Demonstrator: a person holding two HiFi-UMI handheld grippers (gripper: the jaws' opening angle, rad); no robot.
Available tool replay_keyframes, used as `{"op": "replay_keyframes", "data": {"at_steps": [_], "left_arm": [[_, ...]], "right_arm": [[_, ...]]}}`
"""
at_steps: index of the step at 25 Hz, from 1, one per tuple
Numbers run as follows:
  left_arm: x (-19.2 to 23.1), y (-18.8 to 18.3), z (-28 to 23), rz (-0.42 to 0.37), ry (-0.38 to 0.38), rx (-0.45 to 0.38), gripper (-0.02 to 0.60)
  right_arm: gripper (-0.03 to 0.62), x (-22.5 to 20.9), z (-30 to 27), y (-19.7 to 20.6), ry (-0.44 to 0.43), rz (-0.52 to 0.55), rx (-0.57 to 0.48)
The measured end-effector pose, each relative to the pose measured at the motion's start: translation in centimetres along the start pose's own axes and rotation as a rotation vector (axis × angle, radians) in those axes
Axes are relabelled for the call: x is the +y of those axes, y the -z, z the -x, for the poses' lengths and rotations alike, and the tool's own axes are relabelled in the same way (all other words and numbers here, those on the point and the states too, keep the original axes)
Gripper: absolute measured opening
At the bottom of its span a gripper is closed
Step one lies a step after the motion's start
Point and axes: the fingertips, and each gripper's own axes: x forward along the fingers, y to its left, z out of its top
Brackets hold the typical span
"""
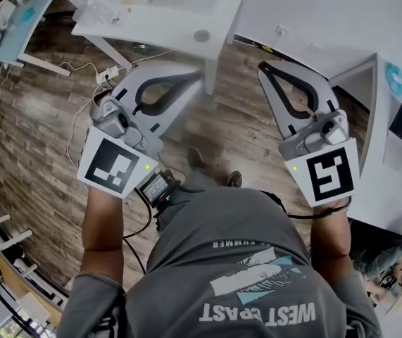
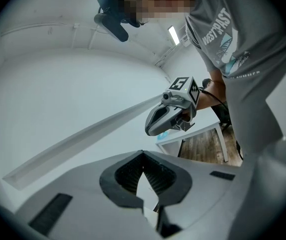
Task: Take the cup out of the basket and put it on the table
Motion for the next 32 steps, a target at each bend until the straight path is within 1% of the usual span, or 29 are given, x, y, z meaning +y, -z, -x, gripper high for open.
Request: {"op": "replay_keyframes", "data": {"at_steps": [3,5,6,9,12,14,19,23,27,32], "left_arm": [[1.0,0.8,0.2,-0.001,0.009,-0.019,0.008],[1.7,1.2,0.3,-0.019,0.005,-0.027,0.008],[2.1,1.5,0.2,-0.040,-0.003,-0.028,0.008],[3.0,2.8,0.1,-0.110,-0.033,-0.022,0.008],[3.7,3.8,0.2,-0.123,-0.033,-0.035,0.008],[4.2,4.4,0.2,-0.120,-0.029,-0.042,0.008],[5.5,5.1,0.0,-0.119,-0.023,-0.062,0.008],[6.6,5.8,-0.9,-0.096,-0.024,-0.064,0.008],[7.3,6.5,-2.7,-0.087,-0.019,-0.043,0.008],[8.2,6.8,-5.4,-0.100,-0.013,0.018,0.008]], "right_arm": [[0.012,0.2,-1.3,0.0,0.001,0.004,0.021],[0.012,0.1,-2.1,-0.1,0.013,0.022,0.027],[0.012,0.0,-2.5,-0.1,0.029,0.049,0.031],[0.011,-0.3,-3.7,0.1,0.099,0.177,0.056],[0.011,-0.4,-4.9,-0.3,0.140,0.262,0.046],[0.012,-0.4,-5.8,-0.4,0.148,0.294,0.050],[0.012,-1.1,-7.4,-0.4,0.146,0.302,0.078],[0.012,-1.9,-8.8,0.1,0.118,0.300,0.094],[0.012,-3.6,-9.9,1.0,0.091,0.289,0.089],[0.012,-6.0,-10.6,2.7,0.049,0.268,0.063]]}}
